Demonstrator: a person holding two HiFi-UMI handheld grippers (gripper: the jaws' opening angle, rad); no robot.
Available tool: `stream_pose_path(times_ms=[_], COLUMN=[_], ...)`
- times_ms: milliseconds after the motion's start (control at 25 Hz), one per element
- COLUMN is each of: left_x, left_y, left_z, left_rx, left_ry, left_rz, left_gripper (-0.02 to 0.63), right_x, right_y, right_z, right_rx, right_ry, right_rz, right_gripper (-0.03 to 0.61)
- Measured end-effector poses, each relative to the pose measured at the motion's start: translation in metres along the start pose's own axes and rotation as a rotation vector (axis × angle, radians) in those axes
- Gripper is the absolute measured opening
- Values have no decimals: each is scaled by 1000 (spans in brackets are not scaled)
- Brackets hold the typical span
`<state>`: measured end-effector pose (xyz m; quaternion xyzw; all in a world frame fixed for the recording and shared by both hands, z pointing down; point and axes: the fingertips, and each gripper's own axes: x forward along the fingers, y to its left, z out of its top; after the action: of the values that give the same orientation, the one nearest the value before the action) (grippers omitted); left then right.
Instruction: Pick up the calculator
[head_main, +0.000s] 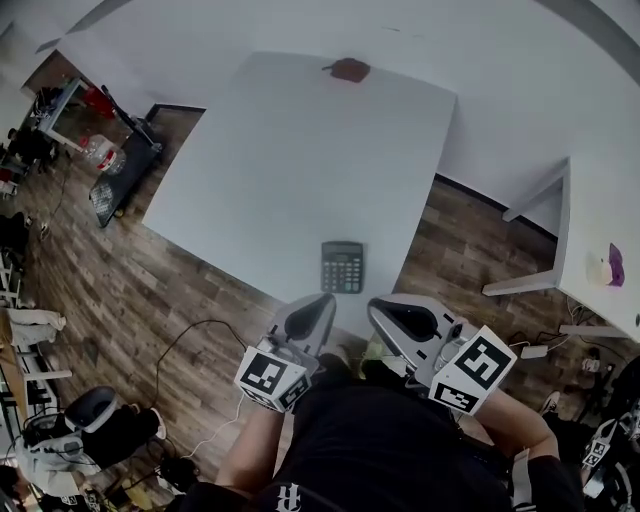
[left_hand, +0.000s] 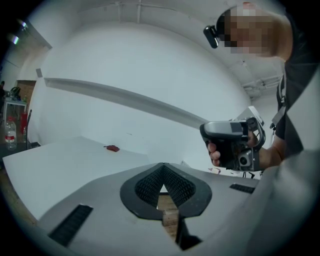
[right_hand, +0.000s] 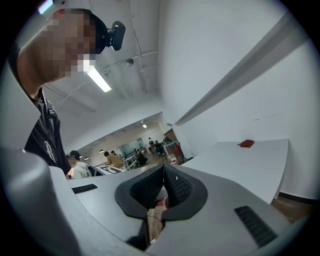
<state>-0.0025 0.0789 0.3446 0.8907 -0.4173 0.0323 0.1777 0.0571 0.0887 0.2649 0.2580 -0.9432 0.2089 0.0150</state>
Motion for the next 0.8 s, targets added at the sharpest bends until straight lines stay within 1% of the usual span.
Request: stream_pose_path(times_ms=[160,360,600,720,800], left_x=[16,46,87,102,113], left_y=[27,64,101,114,120], left_z=[-13,-44,-72,-86,-97], left_rx=[13,53,151,164,180], left_ry=[43,146,270,318,348], left_rz=[-20,-71,-192,-248,-292], left_gripper=[6,6,6,6,6], right_x=[12,26,53,68,78], right_y=[-15,-40,-82,-104,-120], right_z=[-2,-10,-24,-37,-50], right_rx=[27,40,53,74,83], right_ry=[15,43,89,119,147], right_rz=[-4,-26,-70,-88,-85], right_gripper=[12,12,12,12,13])
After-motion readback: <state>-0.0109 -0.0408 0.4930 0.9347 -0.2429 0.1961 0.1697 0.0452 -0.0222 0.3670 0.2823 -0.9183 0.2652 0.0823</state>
